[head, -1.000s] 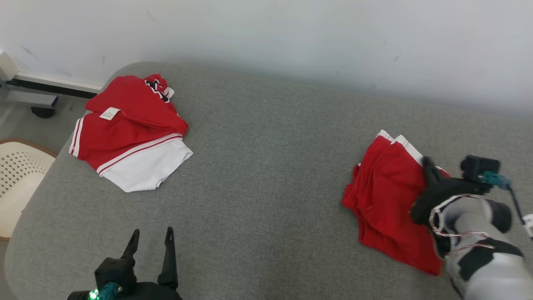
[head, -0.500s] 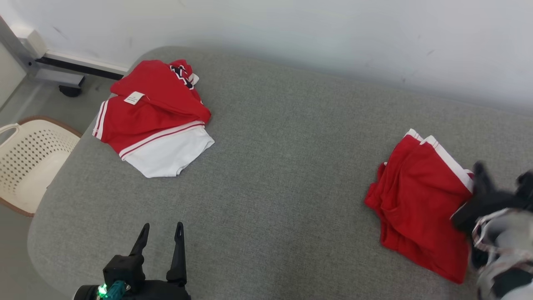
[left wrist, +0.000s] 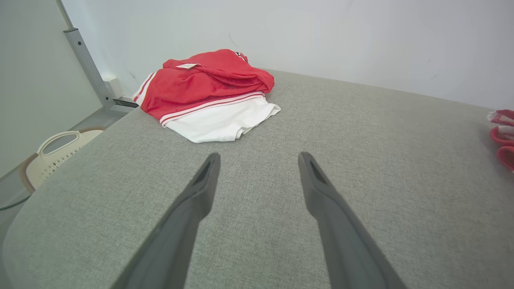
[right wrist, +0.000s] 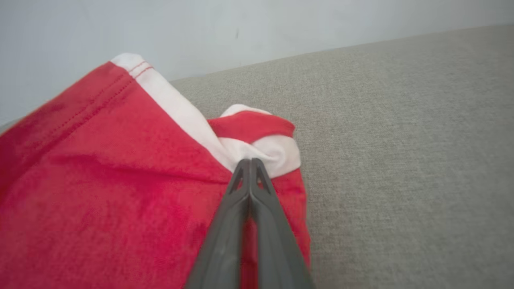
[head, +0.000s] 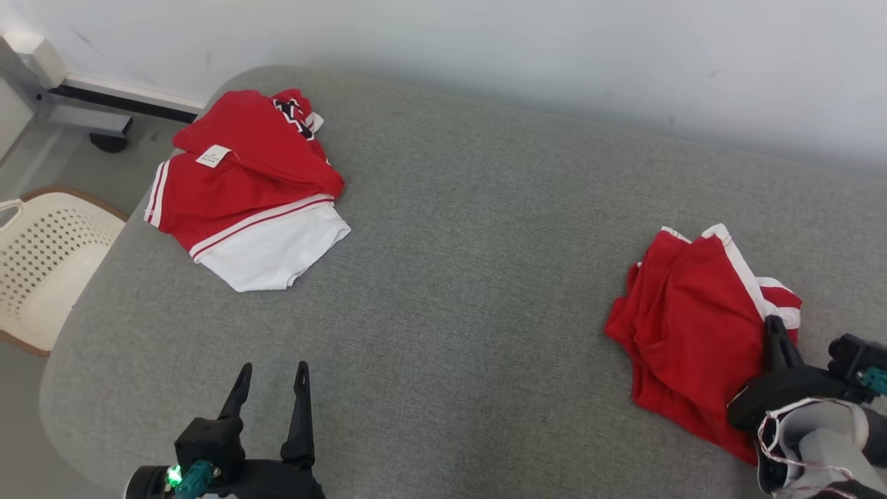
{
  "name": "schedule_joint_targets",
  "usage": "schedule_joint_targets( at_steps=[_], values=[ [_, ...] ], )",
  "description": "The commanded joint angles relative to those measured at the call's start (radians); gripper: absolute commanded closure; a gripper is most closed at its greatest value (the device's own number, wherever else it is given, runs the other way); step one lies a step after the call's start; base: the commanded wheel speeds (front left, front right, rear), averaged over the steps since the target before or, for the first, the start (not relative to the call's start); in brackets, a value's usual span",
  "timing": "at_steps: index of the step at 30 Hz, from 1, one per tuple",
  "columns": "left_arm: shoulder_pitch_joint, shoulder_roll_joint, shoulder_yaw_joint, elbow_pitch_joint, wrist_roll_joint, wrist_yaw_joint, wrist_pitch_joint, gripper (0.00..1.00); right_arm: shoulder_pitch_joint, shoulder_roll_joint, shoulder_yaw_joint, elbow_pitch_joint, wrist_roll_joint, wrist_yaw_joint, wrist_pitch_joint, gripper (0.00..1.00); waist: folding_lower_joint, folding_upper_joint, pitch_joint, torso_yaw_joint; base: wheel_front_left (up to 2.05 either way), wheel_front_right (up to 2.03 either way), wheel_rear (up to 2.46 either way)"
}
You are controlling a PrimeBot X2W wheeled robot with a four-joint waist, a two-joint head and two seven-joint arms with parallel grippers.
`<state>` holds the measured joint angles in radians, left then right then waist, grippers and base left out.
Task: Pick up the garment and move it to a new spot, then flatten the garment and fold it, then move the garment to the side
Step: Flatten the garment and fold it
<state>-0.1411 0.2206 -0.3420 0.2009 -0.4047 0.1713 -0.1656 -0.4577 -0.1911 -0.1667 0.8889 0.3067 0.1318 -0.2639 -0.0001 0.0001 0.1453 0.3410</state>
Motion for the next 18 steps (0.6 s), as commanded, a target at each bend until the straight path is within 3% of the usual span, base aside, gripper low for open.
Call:
schedule_joint_targets(
  at_steps=[1,11,18],
  values=[
    [-0.010,-0.001,-0.004,0.003,0.008,-0.003,-0.002,0.00,-0.028,0.002,-0.005,0.016,-0.019,-0.002,-0.001,1.00,0.0001,-0.0001,0.003,0.014,0.00,0.00,0.00],
    [-0.023,-0.006,-0.013,0.020,-0.003,-0.008,-0.010,0.00,-0.120,0.032,-0.041,0.099,-0.083,-0.002,-0.001,1.00,0.0001,-0.0001,0.009,0.062,0.00,0.00,0.00],
    [-0.021,-0.004,-0.015,0.029,-0.008,-0.003,-0.016,0.00,-0.100,0.118,0.055,0.047,-0.098,-0.002,0.000,1.00,0.0001,-0.0001,0.003,0.070,0.00,0.00,0.00]
  ],
)
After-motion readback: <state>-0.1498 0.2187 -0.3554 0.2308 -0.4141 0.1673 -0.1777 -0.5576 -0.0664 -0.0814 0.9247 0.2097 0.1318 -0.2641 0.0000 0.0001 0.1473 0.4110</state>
